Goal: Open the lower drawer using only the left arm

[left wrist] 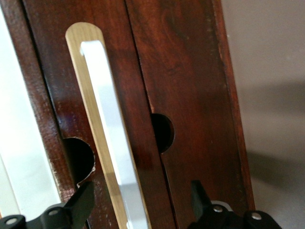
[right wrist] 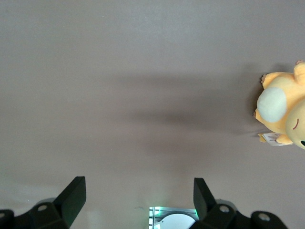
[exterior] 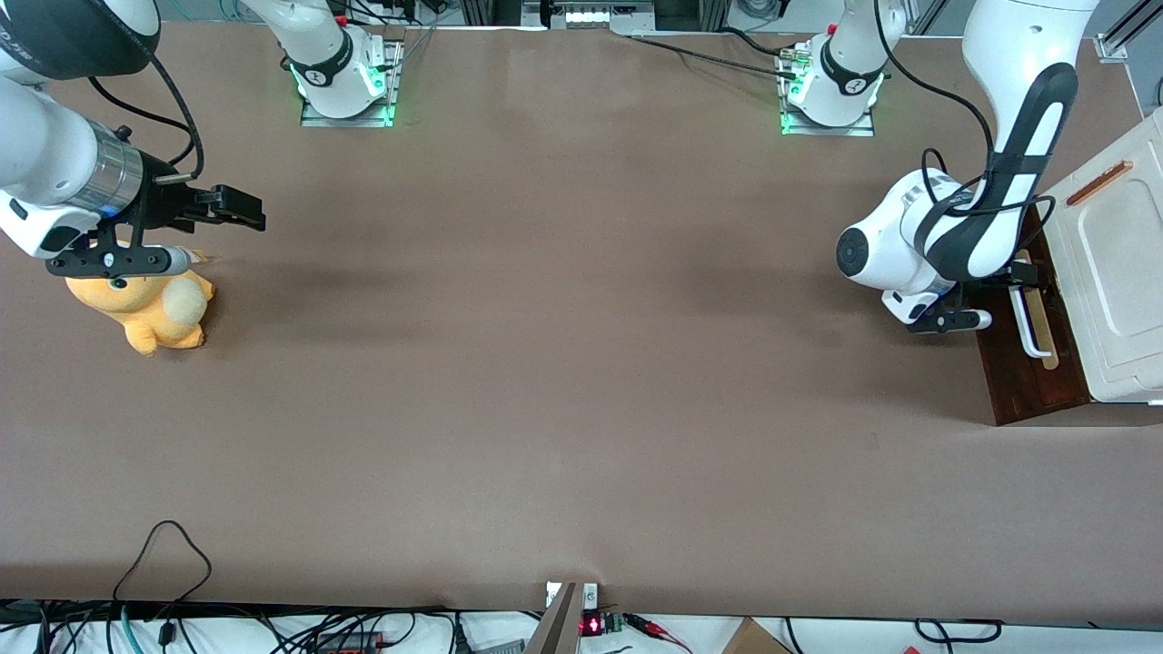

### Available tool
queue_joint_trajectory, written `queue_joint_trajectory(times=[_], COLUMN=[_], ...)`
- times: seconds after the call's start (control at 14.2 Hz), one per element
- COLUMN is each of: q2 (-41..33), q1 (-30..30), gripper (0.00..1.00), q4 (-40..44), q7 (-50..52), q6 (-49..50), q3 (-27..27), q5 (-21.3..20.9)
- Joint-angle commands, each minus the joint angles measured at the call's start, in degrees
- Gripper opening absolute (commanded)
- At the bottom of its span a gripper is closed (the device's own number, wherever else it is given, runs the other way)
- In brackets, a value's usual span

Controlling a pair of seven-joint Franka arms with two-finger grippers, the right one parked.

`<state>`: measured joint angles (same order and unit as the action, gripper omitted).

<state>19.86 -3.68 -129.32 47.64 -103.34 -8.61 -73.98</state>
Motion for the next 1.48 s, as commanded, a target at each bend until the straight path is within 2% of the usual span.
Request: queue_joint_trajectory(times=[0.0,0.21,0.56,0.99,1.27,1.41], q2=[0.53,1.32,2.38,2.29,2.29,2.29], q1=[0.77,2.00,3.41,3.41,3.15,3.15], gripper=[0.87,0.87,0.87,0.78,0.77,0.66], q4=[-0.92,-1.72,-1.81,-1.81,-1.81,-1.81], q7=[5.00,9.13,11.08,10.46,10.28,10.28], q6=[3.05,5.16,5.60,5.87,5.78,5.78], q3=[0.09,0.09,0.09,0.18,0.70,0.70], q5=[-2.66,-5.20,-6.00,-7.41,-7.50,-7.67])
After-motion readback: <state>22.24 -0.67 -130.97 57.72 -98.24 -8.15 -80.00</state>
